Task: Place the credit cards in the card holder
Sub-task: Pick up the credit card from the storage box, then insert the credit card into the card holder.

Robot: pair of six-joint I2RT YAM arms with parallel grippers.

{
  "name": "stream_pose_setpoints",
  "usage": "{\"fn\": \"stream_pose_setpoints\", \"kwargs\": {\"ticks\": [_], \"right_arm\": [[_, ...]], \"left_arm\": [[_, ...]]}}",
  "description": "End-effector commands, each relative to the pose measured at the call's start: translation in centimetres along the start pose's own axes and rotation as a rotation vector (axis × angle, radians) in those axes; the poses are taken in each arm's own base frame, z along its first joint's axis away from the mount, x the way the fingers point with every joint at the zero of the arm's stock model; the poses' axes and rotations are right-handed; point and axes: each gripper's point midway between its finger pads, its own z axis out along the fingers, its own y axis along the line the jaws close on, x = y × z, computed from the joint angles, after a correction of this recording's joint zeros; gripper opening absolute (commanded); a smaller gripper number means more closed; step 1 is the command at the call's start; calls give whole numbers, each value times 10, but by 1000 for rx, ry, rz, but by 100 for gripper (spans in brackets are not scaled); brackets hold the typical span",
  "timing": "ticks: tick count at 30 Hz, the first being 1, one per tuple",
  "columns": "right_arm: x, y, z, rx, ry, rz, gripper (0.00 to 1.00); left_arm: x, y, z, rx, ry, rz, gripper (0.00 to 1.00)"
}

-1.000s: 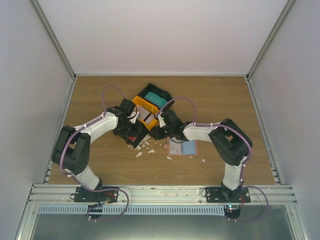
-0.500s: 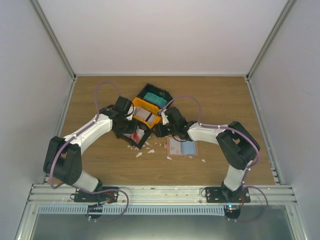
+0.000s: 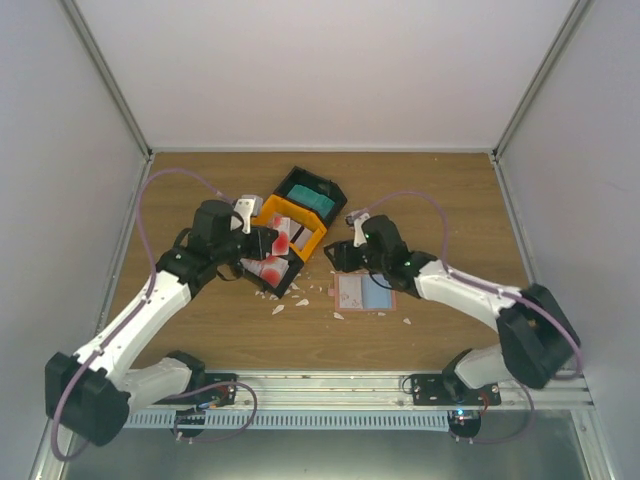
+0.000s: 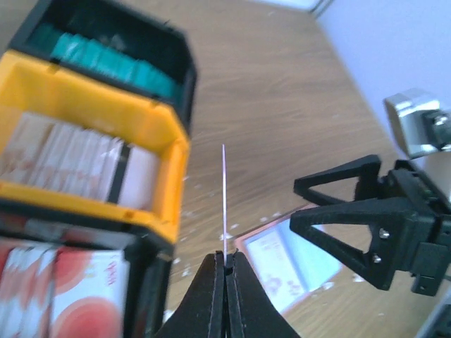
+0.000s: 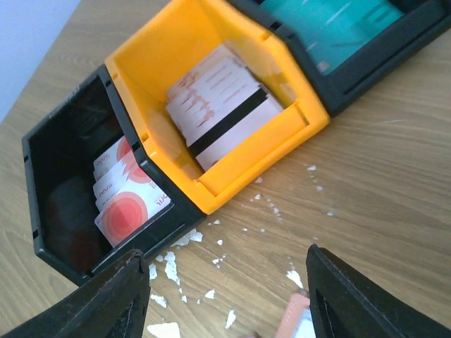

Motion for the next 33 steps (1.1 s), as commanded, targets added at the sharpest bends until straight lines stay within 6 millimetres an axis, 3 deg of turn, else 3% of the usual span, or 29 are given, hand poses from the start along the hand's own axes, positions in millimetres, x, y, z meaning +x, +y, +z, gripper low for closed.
{"fn": "stream_pose_setpoints", "kwargs": {"ticks": [1, 4, 8, 15, 18, 25, 33], "right_arm": [[-5, -20, -39, 114, -59, 27, 63], [-10, -19, -66, 122, -112, 17, 65], [-17, -35, -96, 222, -176, 14, 67], [-12, -64, -126, 383, -210, 25, 70], [0, -74, -125, 418, -178, 43, 70], [41, -94, -109, 460, -46, 98, 58], [86, -107, -82, 380, 101, 199, 58]], "left_arm": [[-36, -57, -24, 285, -187, 46, 0], [-38, -79, -31, 425, -210, 34, 0], [-31, -98, -28, 563, -176, -17, 0], [-13, -122, -8, 609, -137, -59, 0], [0, -129, 8, 600, -103, -69, 0], [30, -136, 53, 584, 7, -144, 0], [74, -121, 111, 499, 133, -265, 0]]}}
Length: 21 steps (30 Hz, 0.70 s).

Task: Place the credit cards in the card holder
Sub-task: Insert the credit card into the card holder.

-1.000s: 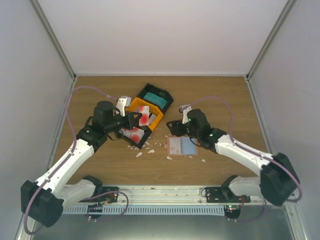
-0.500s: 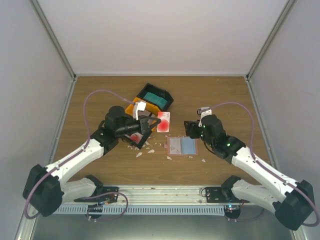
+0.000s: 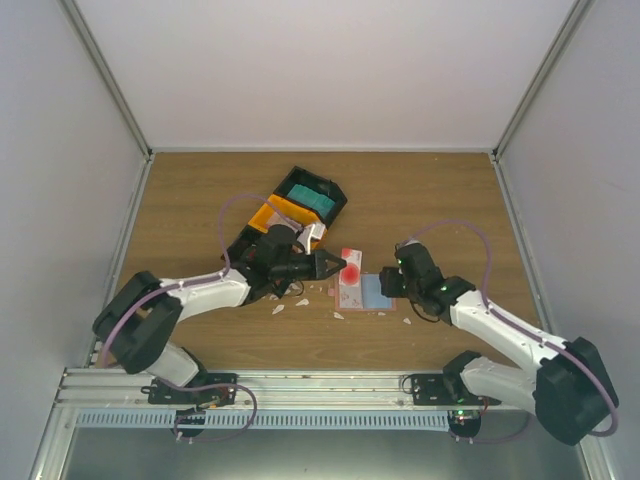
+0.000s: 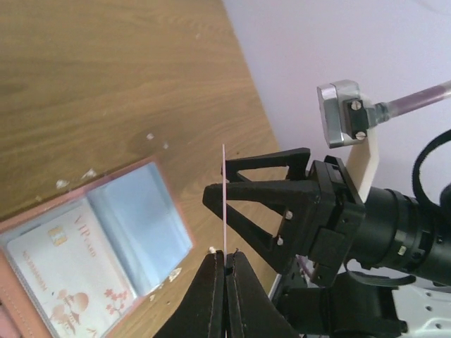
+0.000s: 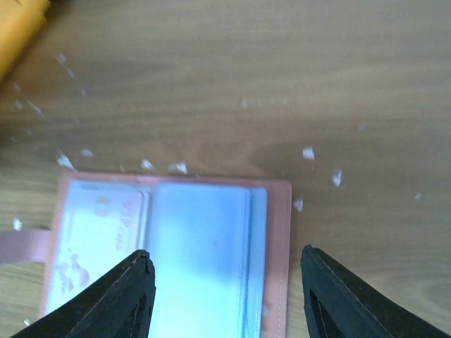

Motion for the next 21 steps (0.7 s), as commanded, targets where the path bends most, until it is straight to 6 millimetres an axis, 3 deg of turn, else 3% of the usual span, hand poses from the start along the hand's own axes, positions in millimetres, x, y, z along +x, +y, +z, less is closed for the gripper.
{"fn": "stream_pose_setpoints", "kwargs": {"ticks": [1, 6, 21], "right_arm": [[23, 3, 16, -74, 93, 54, 58], [36, -5, 30, -68, 155, 81, 57], [63, -24, 41, -15, 254, 96, 53]], "left_arm": [[3, 16, 21, -9, -18, -67, 0], [17, 40, 33, -40, -11, -156, 0], [45, 69, 56, -151, -12, -273, 0]]}}
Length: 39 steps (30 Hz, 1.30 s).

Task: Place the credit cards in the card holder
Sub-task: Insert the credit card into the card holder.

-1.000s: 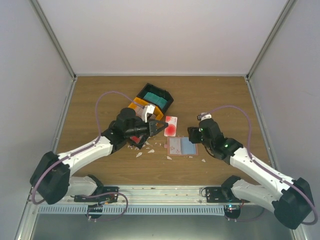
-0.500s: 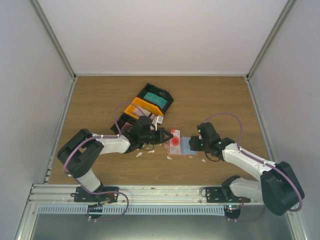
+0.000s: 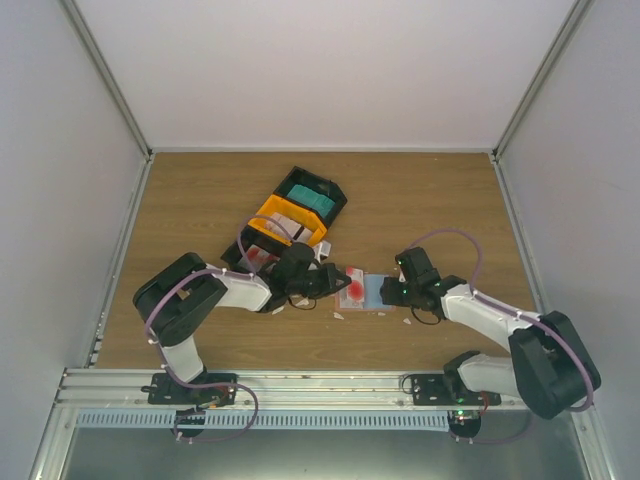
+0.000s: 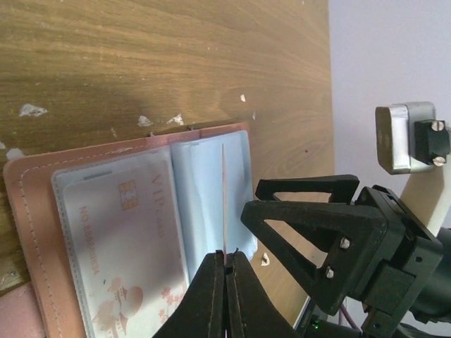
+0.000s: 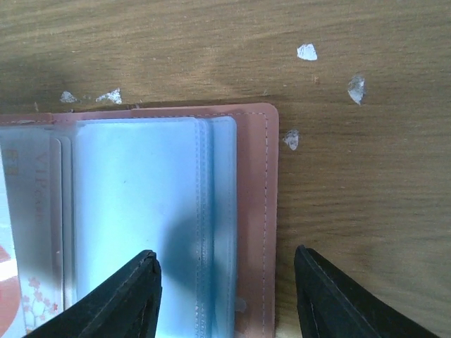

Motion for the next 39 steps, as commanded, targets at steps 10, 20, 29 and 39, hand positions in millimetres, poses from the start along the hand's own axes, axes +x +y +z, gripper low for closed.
{"fn": "stream_pose_setpoints", "kwargs": {"ticks": [10, 20, 29, 39], "right_arm": [[20, -11, 8, 32, 91, -3, 42], [28, -12, 11, 27, 113, 3, 39], [28, -12, 11, 22, 109, 17, 39], [30, -12, 11, 17, 106, 34, 39]], "left_arm": [[2, 6, 11, -28, -71, -16, 0], [2, 7, 17, -22, -66, -24, 0], [6, 9, 25, -11, -31, -56, 0], [15, 14, 31, 4, 2, -91, 0]]}}
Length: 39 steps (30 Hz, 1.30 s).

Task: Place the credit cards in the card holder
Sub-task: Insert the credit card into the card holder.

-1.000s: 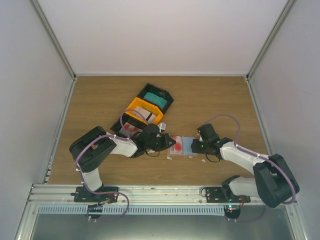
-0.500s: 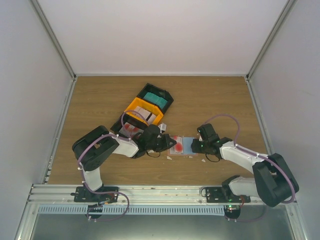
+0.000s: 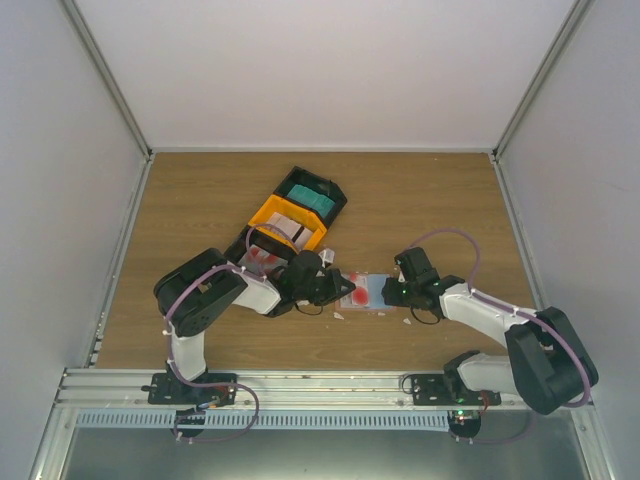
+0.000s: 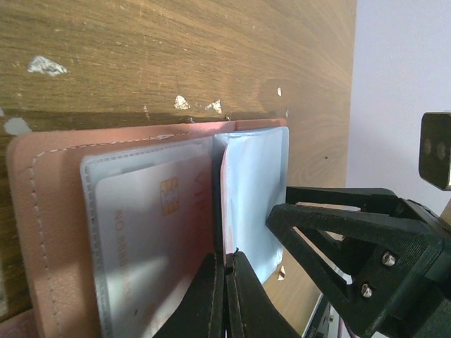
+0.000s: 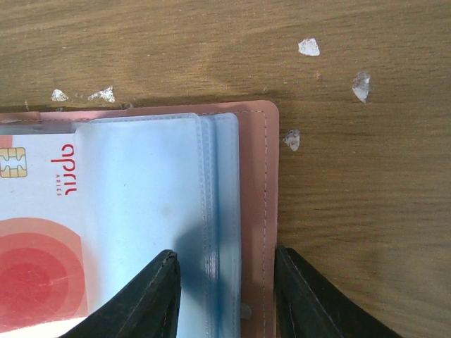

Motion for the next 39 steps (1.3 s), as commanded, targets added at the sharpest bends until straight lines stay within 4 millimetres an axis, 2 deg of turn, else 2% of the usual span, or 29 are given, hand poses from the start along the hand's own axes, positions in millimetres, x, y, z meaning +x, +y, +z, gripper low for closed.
{"fn": "stream_pose_setpoints", "kwargs": {"ticks": [1, 8, 17, 30, 39], "right_arm": [[27, -12, 7, 19, 87, 28, 39], [29, -12, 9, 17, 99, 28, 33], [31, -12, 10, 19, 104, 31, 29], [28, -10, 11, 15, 101, 41, 29], [30, -9, 12, 5, 104, 52, 28]], "left_arm": [[1, -5, 6, 39, 6, 0, 0], [3, -9, 6, 67, 13, 16, 0], [5, -28, 1, 164, 16, 49, 0], [11, 6, 14, 32, 46, -37, 0], [18, 18, 24, -64, 73, -15, 9]]}}
